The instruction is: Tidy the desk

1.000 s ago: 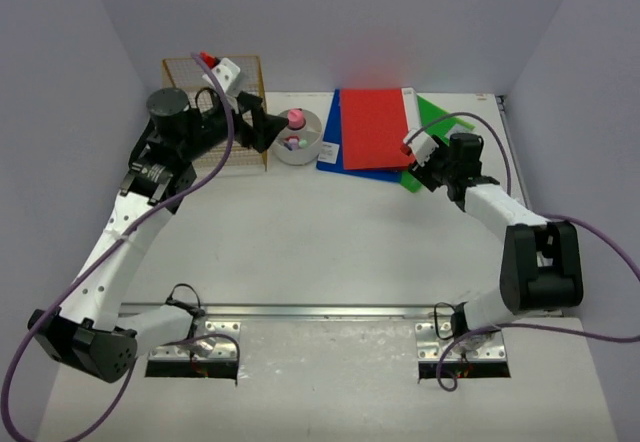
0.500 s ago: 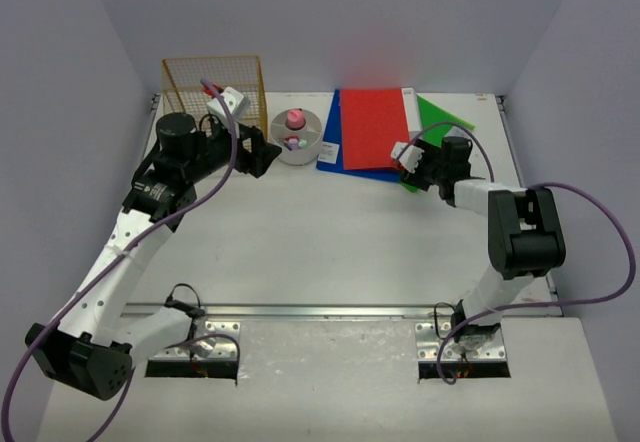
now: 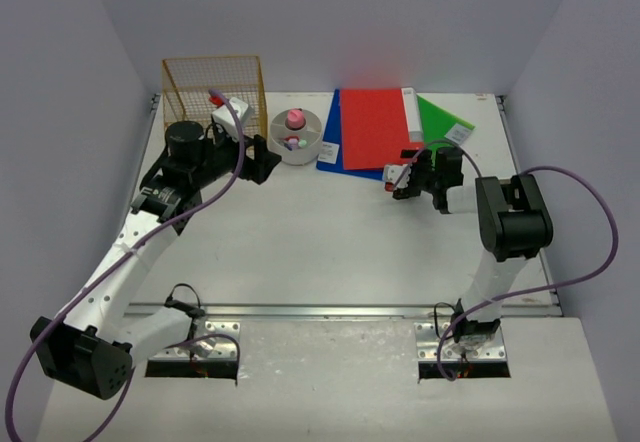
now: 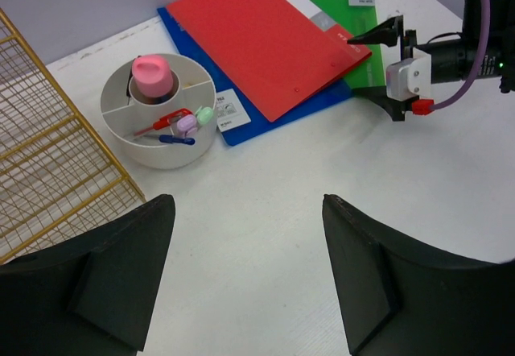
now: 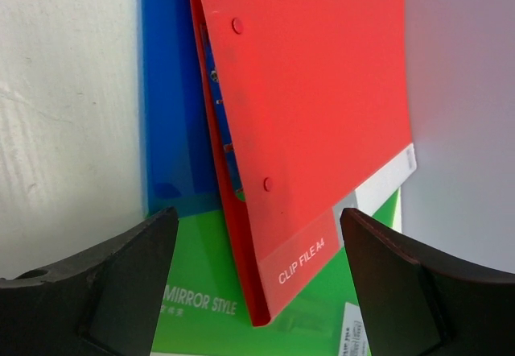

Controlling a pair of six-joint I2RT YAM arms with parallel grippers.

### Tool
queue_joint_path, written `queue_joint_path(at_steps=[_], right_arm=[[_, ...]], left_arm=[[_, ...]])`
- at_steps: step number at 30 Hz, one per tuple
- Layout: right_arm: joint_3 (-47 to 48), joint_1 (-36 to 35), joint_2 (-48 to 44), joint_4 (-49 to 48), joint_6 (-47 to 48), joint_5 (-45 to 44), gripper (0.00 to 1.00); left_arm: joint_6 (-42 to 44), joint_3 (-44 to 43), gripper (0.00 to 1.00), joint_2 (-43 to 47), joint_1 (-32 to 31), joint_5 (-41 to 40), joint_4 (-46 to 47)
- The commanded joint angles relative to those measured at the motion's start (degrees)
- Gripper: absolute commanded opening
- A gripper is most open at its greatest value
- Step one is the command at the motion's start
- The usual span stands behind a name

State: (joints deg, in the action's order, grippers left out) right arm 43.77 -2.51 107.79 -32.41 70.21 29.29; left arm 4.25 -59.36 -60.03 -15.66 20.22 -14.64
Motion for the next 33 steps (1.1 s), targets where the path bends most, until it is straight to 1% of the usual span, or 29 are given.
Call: queue_joint_path(at_steps=[1, 3, 5, 7, 9, 13, 15, 16, 17, 19, 20, 21, 24, 26, 28, 31, 33], right_arm=[[0.14, -0.78, 3.06, -6.91, 7.83, 1.67, 0.83], [-0.08, -1.04, 4.73, -10.64, 9.59, 1.24, 0.83], [0.02, -1.27, 5.75, -11.34, 11.25, 0.79, 0.82], [0.17, -1.35, 7.29, -11.28, 14.82, 1.17, 0.81], [0.44, -1.43, 8.83, -11.81, 17.26, 1.07, 0.79], [2.08, -1.78, 11.87, -13.04, 20.95, -0.52, 0.69], [2.03, -1.88, 13.73, -14.68, 22.67, -0.72, 0.63], [1.43, -1.94, 14.22, -16.07, 23.74, -0.67, 0.56], [0.61, -2.00, 14.43, -17.45, 24.77, -0.52, 0.46], [-1.45, -2.06, 13.13, -19.19, 25.82, 0.39, 0.17], [-2.70, -2.06, 12.12, -19.90, 25.71, 0.97, 0.06], [-4.28, -2.06, 11.04, -20.77, 25.06, 1.49, 0.00], [-7.34, -2.06, 4.72, -19.70, 21.86, 1.66, 0.00], [-7.98, -2.06, 0.12, -16.55, 19.65, 1.22, 0.00], [-7.58, -2.06, -7.48, -9.75, 15.36, 0.55, 0.00], [-5.52, -2.05, -15.17, -0.67, 9.31, 0.65, 0.00], [-1.57, -1.98, -21.56, 12.02, 6.78, 1.92, 0.00]], left_arm=[[-0.30, 0.42, 0.72, -0.23, 0.37, -0.83, 3.74], [-0.18, 0.88, 0.72, -0.17, 0.37, -0.90, 3.74], [0.07, 1.35, 0.72, -0.09, 0.37, -1.00, 3.76], [0.30, 1.66, 0.72, -0.01, 0.37, -1.22, 3.90], [0.45, 1.77, 0.73, -0.07, 0.37, -1.44, 4.05], [0.43, 1.63, 0.73, -0.33, 0.37, -1.64, 4.18], [0.41, 1.61, 0.73, -0.35, 0.37, -1.84, 4.18], [0.41, 1.61, 0.72, -0.35, 0.37, -1.96, 4.18], [0.44, 1.61, 0.72, -0.35, 0.37, -2.06, 4.15], [0.49, 1.50, 0.73, -0.30, 0.37, -2.29, 4.03], [0.52, 1.44, 0.73, -0.21, 0.37, -2.38, 4.00], [0.59, 1.43, 0.73, -0.07, 0.38, -2.39, 4.01], [1.29, 1.23, 0.74, 0.35, 0.37, -1.67, 4.04], [2.26, 0.83, 0.75, 0.44, 0.37, -0.09, 3.80], [3.65, -0.02, 0.76, 0.39, 0.37, 2.46, 3.52], [5.54, -1.30, 0.76, -0.05, 0.38, 3.98, 3.39], [7.36, -1.99, 0.76, -0.36, 0.37, 4.86, 3.03]])
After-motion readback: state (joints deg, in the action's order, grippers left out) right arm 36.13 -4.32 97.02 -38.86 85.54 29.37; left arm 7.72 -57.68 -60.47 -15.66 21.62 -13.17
